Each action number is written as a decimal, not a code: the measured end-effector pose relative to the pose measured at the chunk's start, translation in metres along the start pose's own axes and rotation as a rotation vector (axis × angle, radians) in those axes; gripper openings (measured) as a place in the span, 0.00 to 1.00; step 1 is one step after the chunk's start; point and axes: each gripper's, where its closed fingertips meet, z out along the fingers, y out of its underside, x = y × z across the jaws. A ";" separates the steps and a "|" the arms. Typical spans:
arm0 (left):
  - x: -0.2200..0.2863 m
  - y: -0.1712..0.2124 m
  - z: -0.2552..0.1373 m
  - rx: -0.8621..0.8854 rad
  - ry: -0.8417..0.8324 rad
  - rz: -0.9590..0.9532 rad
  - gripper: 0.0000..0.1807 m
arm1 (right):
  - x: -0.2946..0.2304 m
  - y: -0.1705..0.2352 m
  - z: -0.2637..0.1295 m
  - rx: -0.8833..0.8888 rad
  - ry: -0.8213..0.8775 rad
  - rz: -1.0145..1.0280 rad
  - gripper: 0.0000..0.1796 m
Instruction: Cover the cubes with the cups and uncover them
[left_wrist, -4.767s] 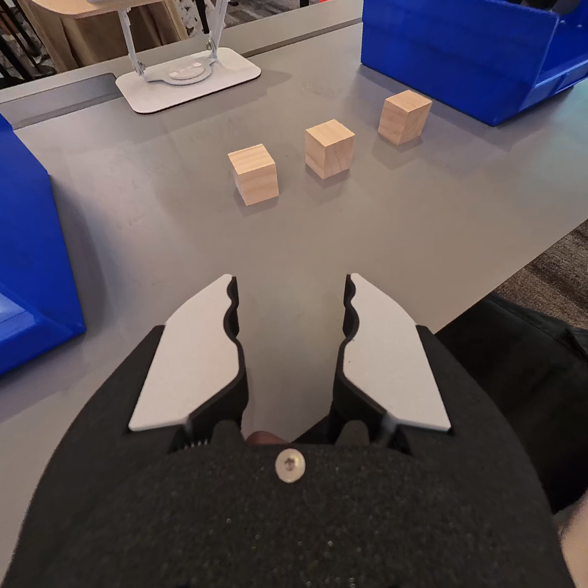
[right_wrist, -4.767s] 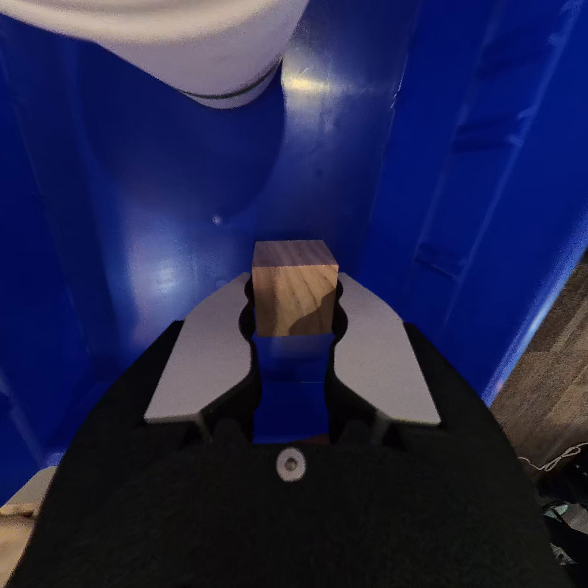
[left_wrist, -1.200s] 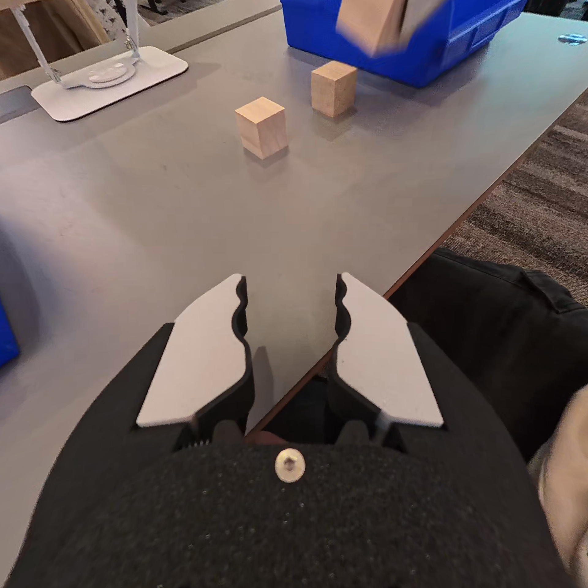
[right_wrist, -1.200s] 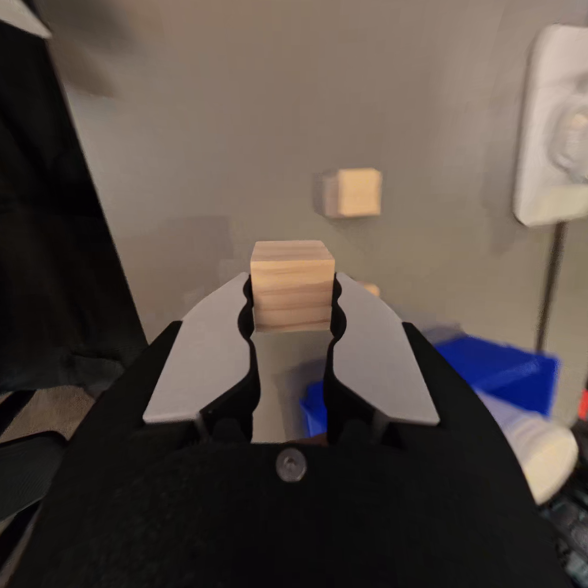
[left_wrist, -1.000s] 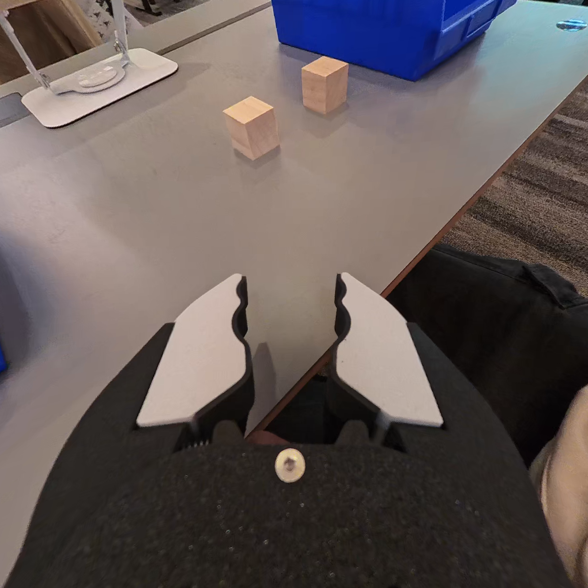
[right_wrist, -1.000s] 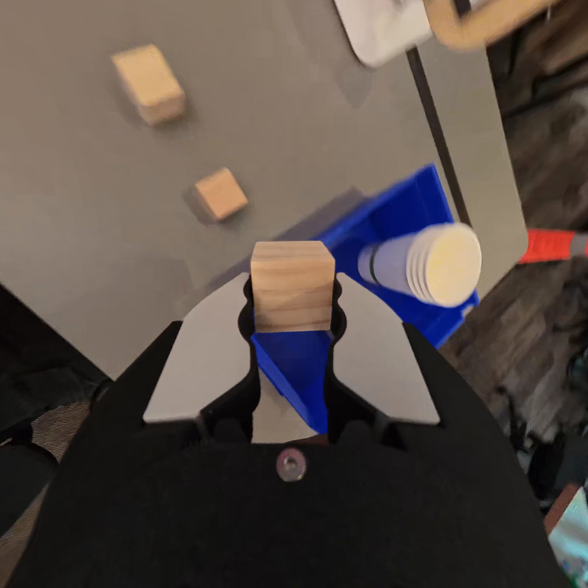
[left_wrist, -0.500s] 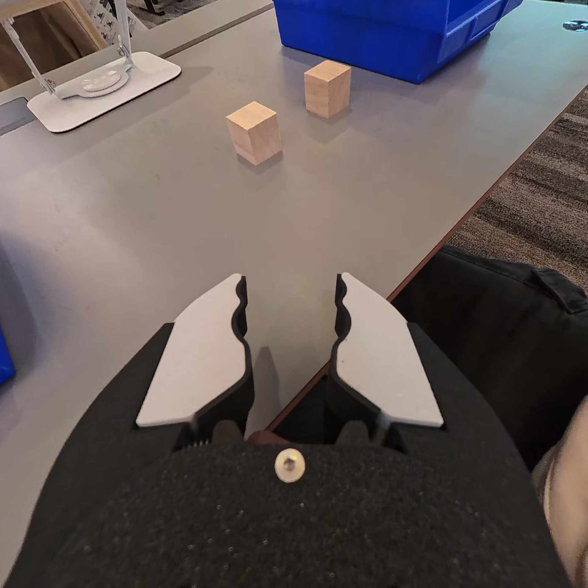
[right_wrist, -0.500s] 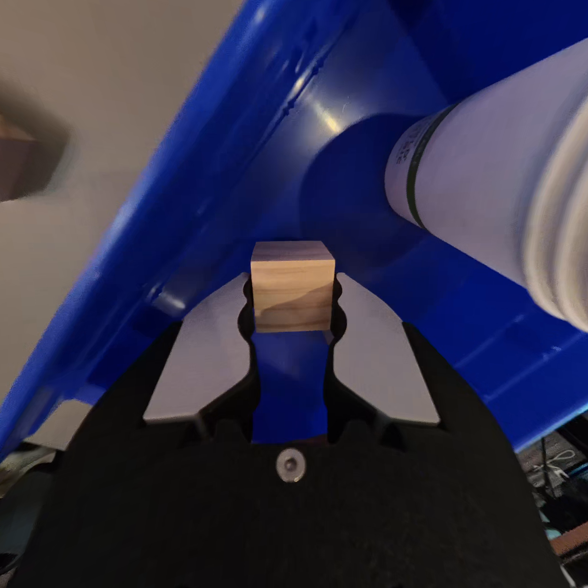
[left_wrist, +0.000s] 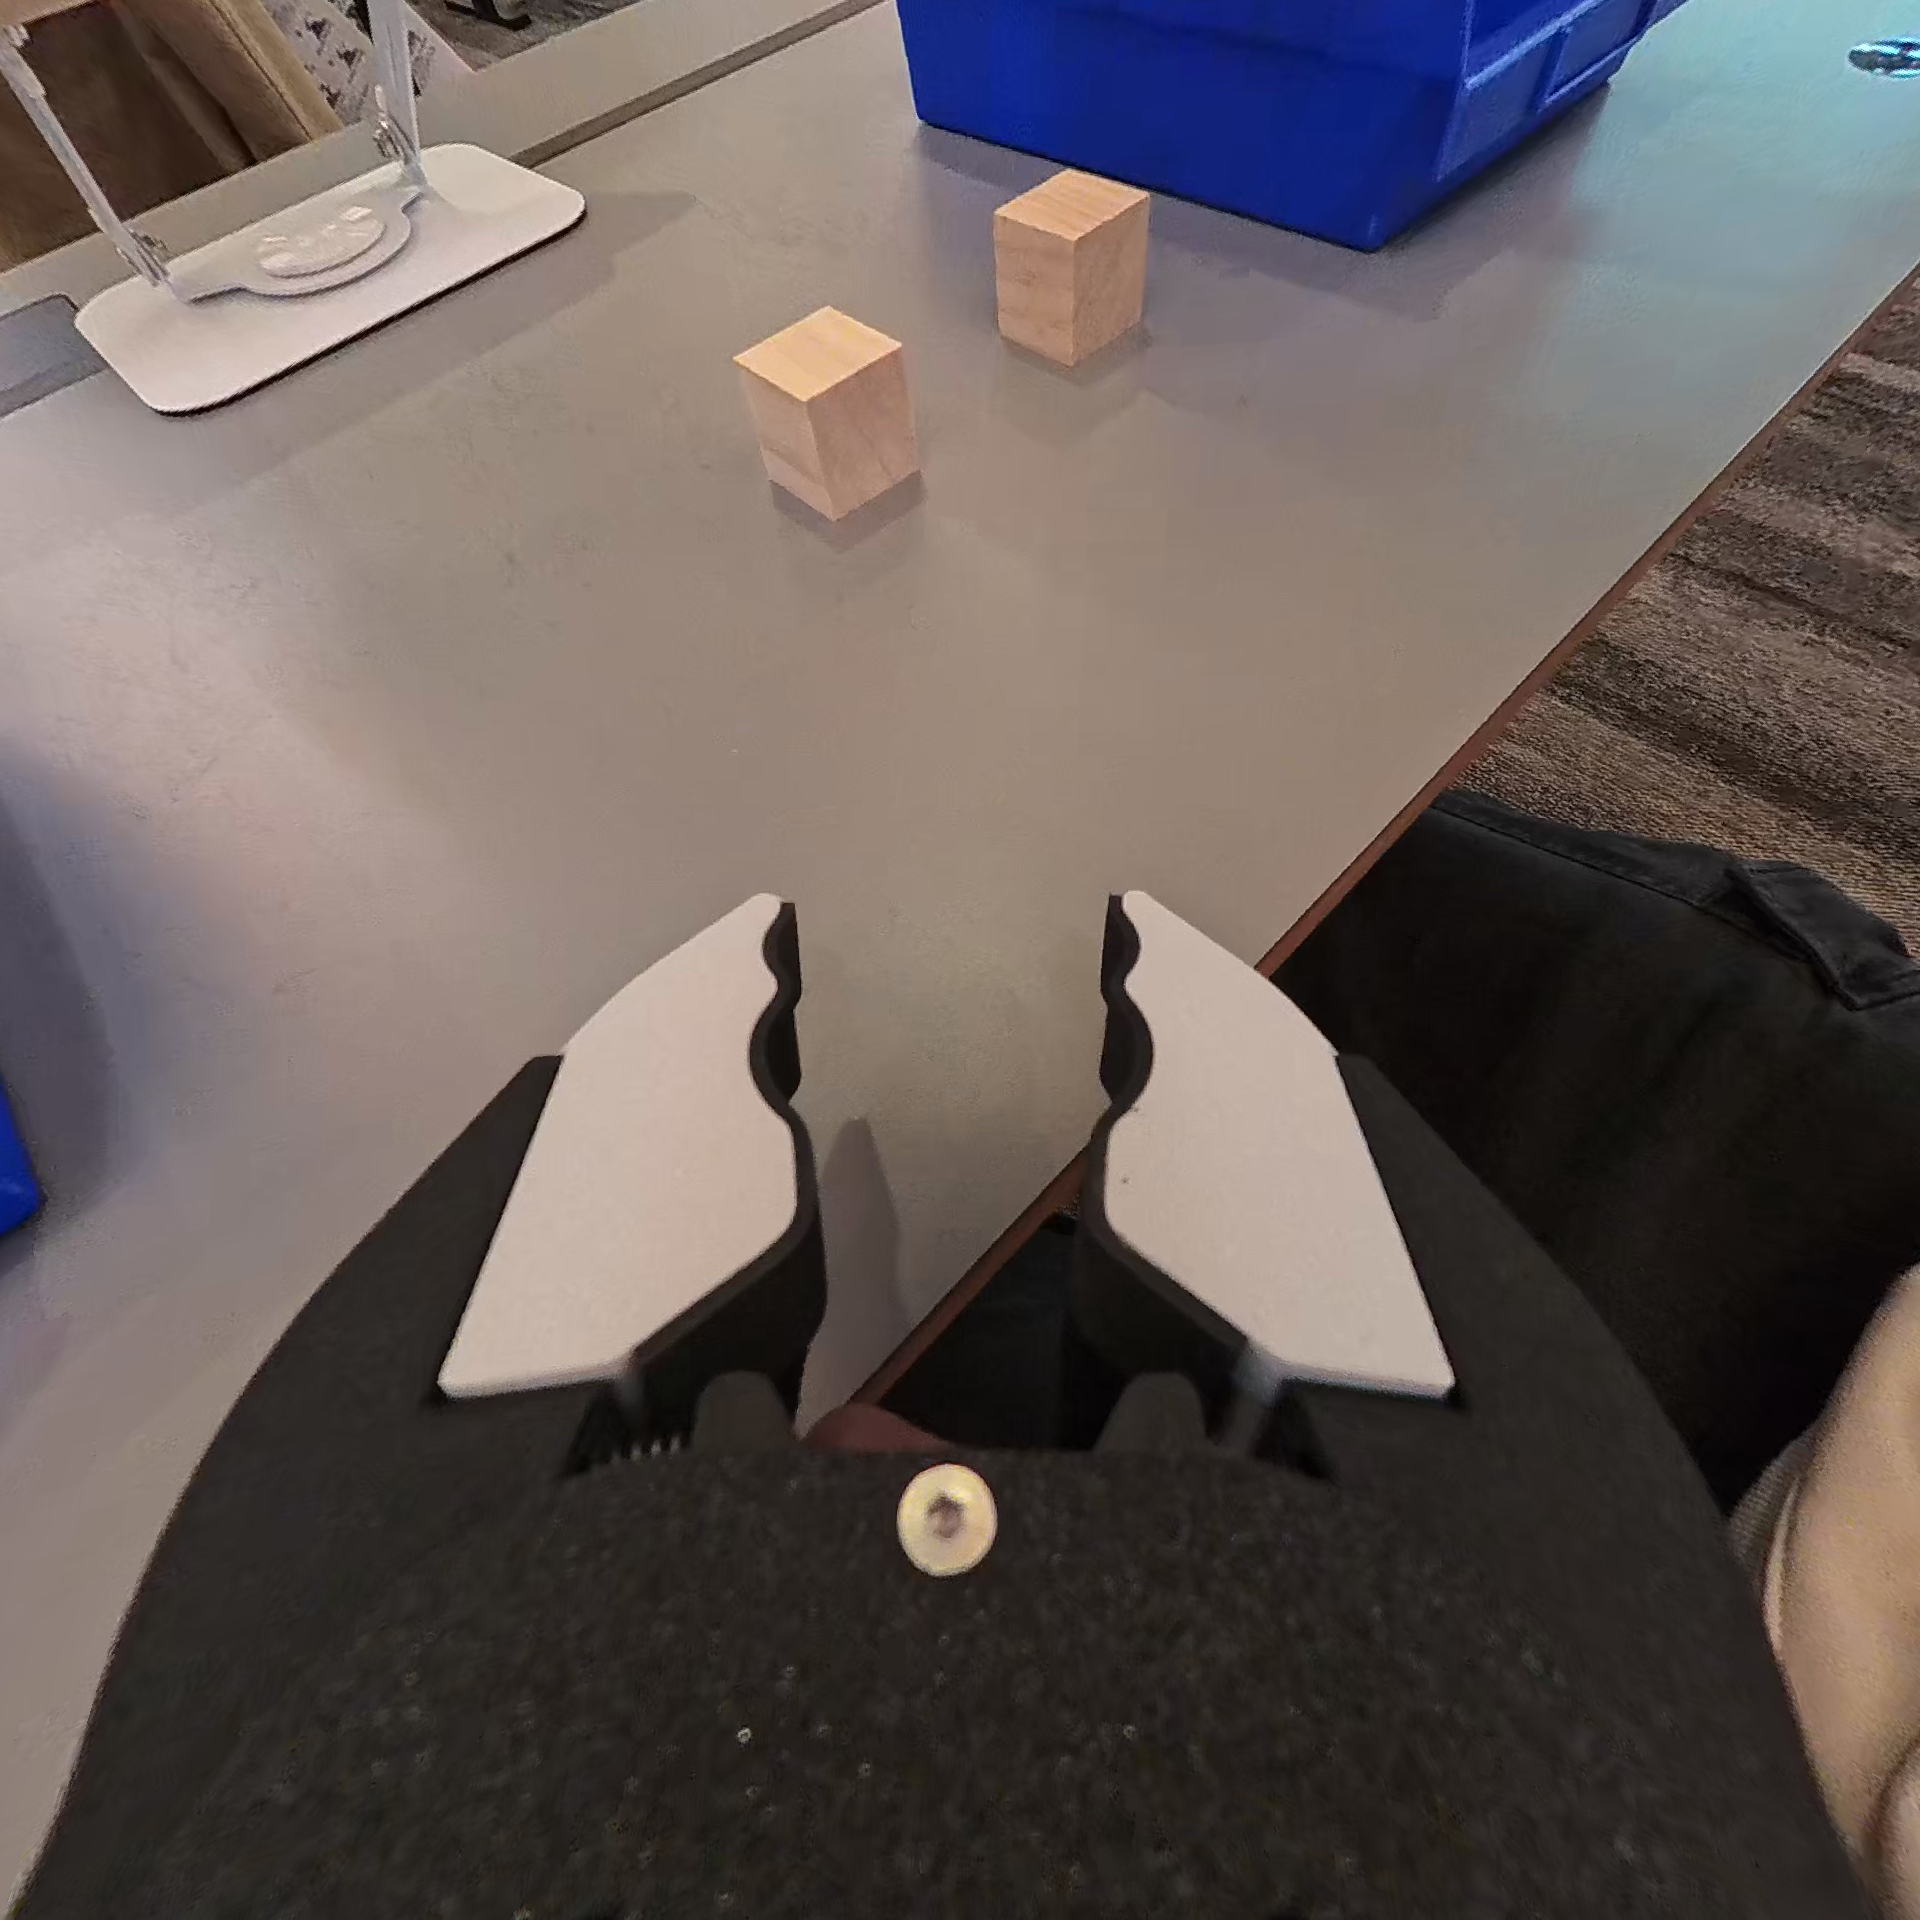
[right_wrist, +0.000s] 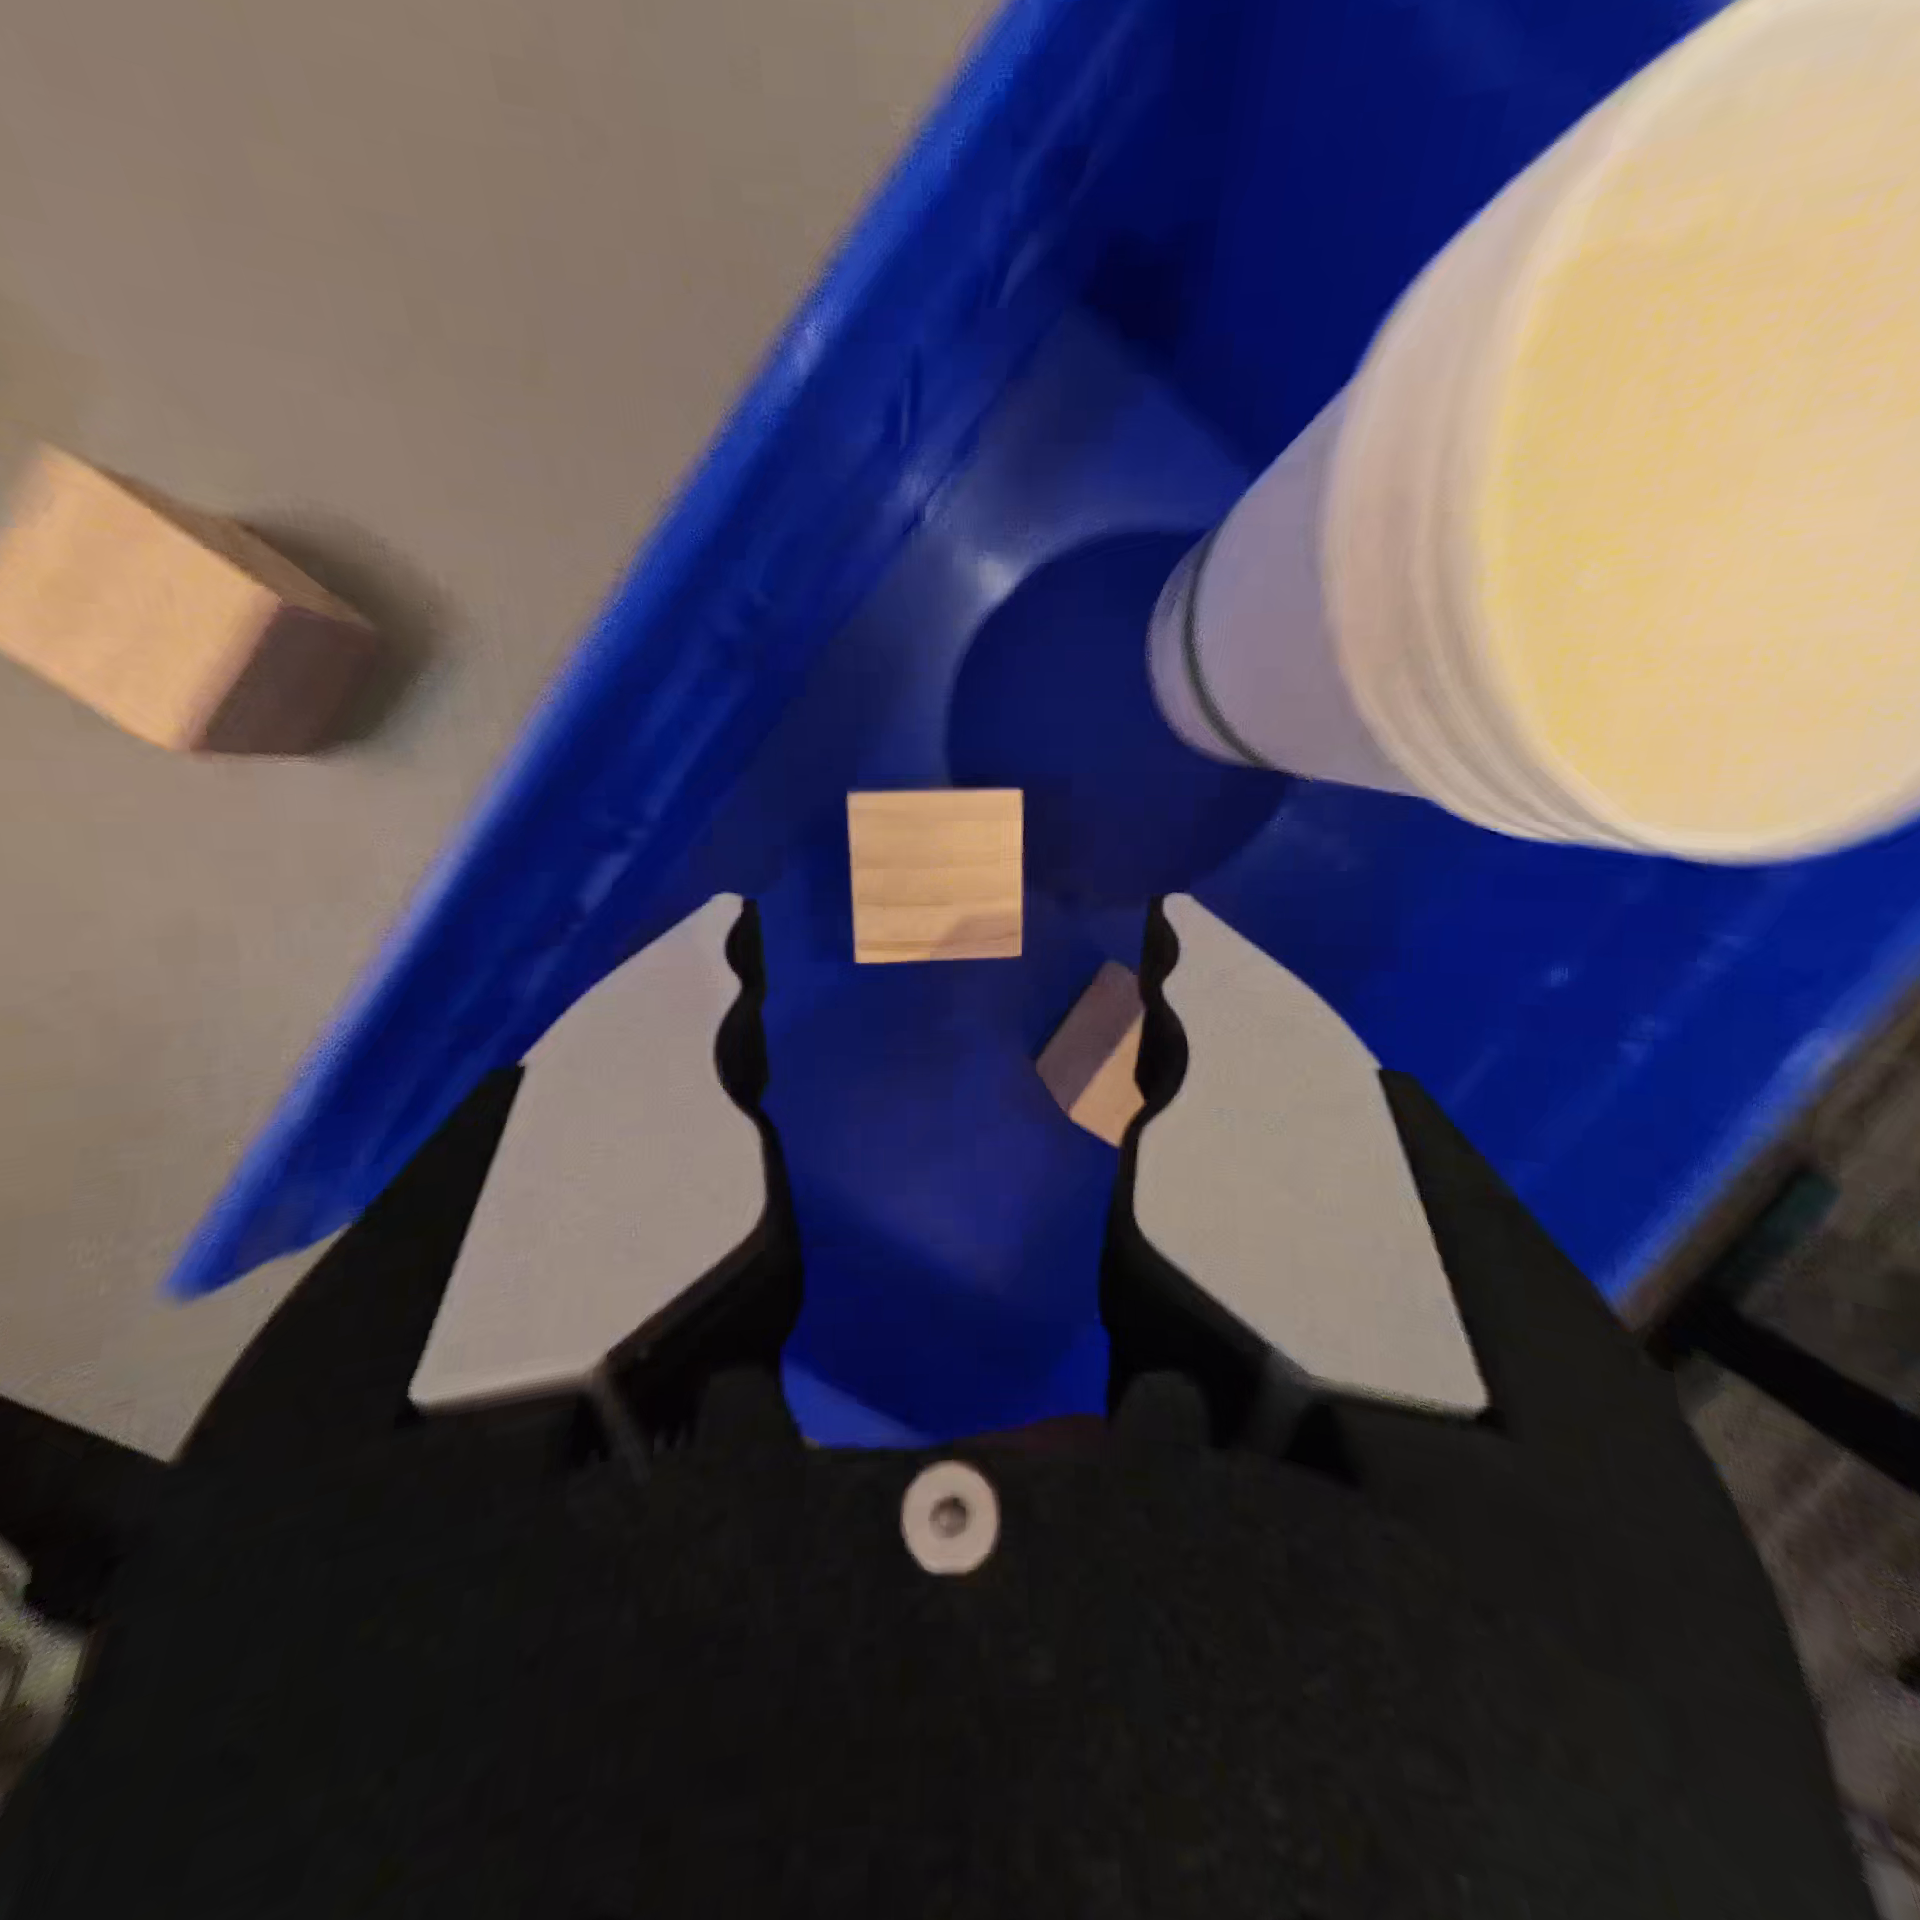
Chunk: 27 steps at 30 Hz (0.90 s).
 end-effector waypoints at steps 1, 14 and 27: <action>0.000 -0.001 -0.001 0.002 -0.003 0.002 0.31 | -0.002 -0.009 -0.025 0.112 0.013 0.017 0.39; -0.039 0.003 -0.012 0.022 -0.170 -0.152 0.33 | -0.284 0.048 -0.050 0.836 -0.152 0.152 0.39; -0.036 0.003 -0.011 0.010 -0.186 -0.147 0.32 | -0.275 0.011 -0.029 0.676 0.026 0.232 0.40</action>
